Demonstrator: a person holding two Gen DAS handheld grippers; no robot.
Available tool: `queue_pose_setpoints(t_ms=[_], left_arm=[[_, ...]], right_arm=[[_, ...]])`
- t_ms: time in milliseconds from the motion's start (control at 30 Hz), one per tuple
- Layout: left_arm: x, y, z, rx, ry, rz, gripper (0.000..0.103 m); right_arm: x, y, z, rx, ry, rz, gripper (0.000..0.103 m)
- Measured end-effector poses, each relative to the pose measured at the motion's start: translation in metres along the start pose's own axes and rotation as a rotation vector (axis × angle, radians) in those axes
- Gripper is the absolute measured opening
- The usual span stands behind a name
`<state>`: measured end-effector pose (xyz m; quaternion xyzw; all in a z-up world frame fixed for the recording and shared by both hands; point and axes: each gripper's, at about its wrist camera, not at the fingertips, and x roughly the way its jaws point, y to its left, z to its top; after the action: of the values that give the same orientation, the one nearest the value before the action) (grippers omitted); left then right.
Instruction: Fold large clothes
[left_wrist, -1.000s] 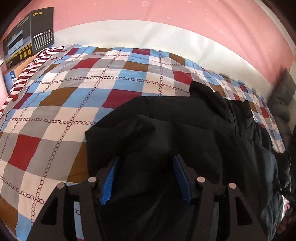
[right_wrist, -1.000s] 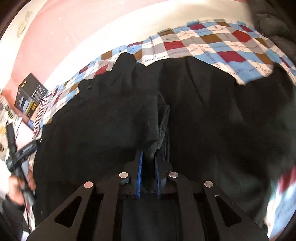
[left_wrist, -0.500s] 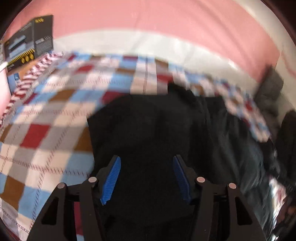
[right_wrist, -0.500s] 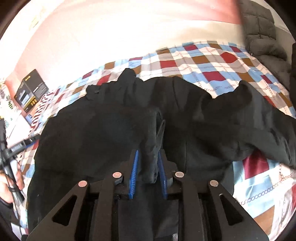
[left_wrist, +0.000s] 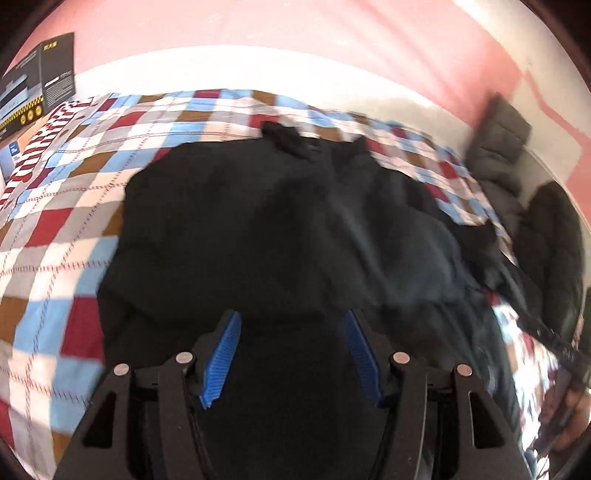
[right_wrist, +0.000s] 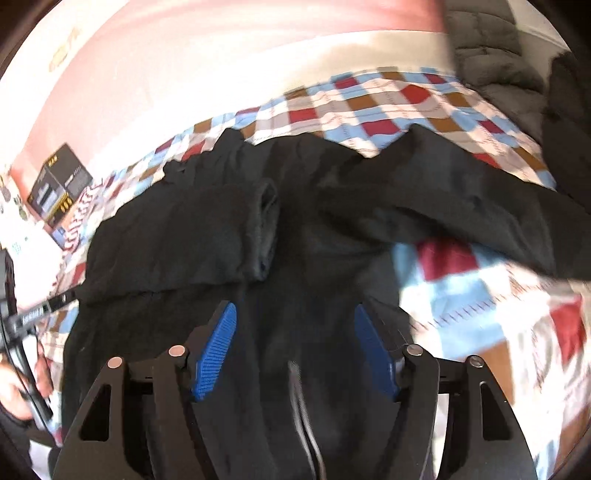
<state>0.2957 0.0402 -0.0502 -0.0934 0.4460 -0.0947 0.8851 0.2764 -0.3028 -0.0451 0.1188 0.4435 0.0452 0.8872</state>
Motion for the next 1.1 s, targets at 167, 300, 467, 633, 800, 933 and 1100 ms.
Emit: queue_pose_setpoints(t_ms=[167, 300, 467, 633, 800, 933, 1100], left_arm=[[-0.024, -0.035, -0.026, 0.046, -0.011, -0.003, 0.060], [-0.033, -0.048, -0.029, 0.043, -0.023, 0.011, 0.062], [-0.033, -0.062, -0.025, 0.079, -0.027, 0.035, 0.062], [-0.020, -0.073, -0.018, 0.105, -0.021, 0.047, 0.062], [0.005, -0.083, -0.005, 0.132, -0.015, 0.061, 0.062], [0.032, -0.081, 0.009, 0.118, -0.008, 0.069, 0.062], [0.077, -0.066, 0.024, 0.080, 0.032, 0.111, 0.062]], right_arm=[[-0.034, -0.035, -0.015, 0.064, -0.021, -0.030, 0.067], [-0.052, -0.066, -0.019, 0.133, -0.047, -0.053, 0.067], [-0.056, -0.105, -0.021, 0.213, -0.065, -0.080, 0.067], [-0.049, -0.151, -0.023, 0.311, -0.070, -0.112, 0.067], [-0.034, -0.201, -0.016, 0.405, -0.075, -0.143, 0.067], [-0.023, -0.240, -0.011, 0.494, -0.076, -0.170, 0.067], [-0.001, -0.288, -0.006, 0.643, -0.082, -0.152, 0.067]])
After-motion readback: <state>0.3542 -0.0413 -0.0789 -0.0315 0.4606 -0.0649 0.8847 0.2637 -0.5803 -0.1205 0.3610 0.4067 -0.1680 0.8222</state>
